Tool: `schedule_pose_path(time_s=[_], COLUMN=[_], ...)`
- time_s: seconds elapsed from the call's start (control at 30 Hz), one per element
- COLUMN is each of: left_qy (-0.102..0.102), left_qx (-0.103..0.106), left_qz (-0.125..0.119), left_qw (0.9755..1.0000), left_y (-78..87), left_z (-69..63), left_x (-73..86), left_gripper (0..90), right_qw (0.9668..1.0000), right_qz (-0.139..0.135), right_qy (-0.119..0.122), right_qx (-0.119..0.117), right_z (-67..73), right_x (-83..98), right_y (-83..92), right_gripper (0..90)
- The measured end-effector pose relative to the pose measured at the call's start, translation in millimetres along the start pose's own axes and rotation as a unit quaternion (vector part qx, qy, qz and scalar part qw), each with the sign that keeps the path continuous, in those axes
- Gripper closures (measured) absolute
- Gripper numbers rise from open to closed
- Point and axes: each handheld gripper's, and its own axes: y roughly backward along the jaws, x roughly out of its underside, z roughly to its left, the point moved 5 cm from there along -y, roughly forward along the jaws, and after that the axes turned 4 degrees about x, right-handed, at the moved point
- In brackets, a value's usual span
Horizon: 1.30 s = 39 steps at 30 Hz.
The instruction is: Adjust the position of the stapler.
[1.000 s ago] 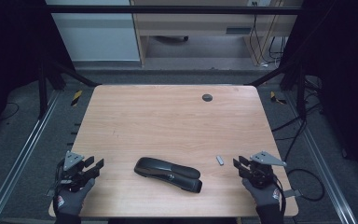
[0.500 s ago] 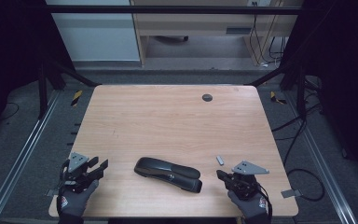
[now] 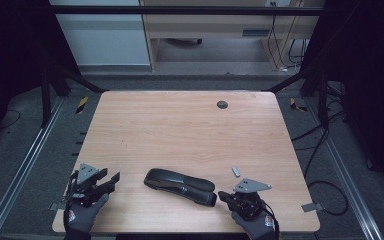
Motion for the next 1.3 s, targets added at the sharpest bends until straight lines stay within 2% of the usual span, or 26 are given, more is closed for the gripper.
schedule_pose_path(time_s=[0.2, 0.4, 0.77, 1.2, 1.3], left_qy=[-0.006, -0.009, -0.012, -0.012, -0.012], left_qx=[0.001, -0.002, -0.006, -0.003, -0.004], left_qz=[0.001, 0.000, 0.001, -0.001, 0.000], left_qw=[1.0000, 1.0000, 0.9999, 0.9999, 0.9999], left_y=[-0.8, -0.3, -0.4, -1.0, -1.2], left_z=[-2.1, -2.5, -3.3, -3.8, -3.8], left_x=[-0.5, -1.2, -1.5, -1.6, -1.7], left_gripper=[47.1, 48.8, 52.1, 50.6, 50.4], right_qw=[0.9998, 0.9994, 0.9983, 0.9980, 0.9982], right_qz=[0.011, 0.018, 0.041, 0.049, 0.049], right_qy=[0.007, 0.001, 0.014, 0.026, 0.031], right_qx=[-0.018, -0.031, -0.040, -0.029, -0.013], right_z=[11.8, 18.2, 29.4, 30.2, 27.7], right_x=[3.1, 5.5, 11.5, 12.9, 12.4], right_y=[-10.1, -16.5, -29.0, -32.5, -32.7], right_gripper=[90.0, 90.0, 90.0, 90.0, 90.0])
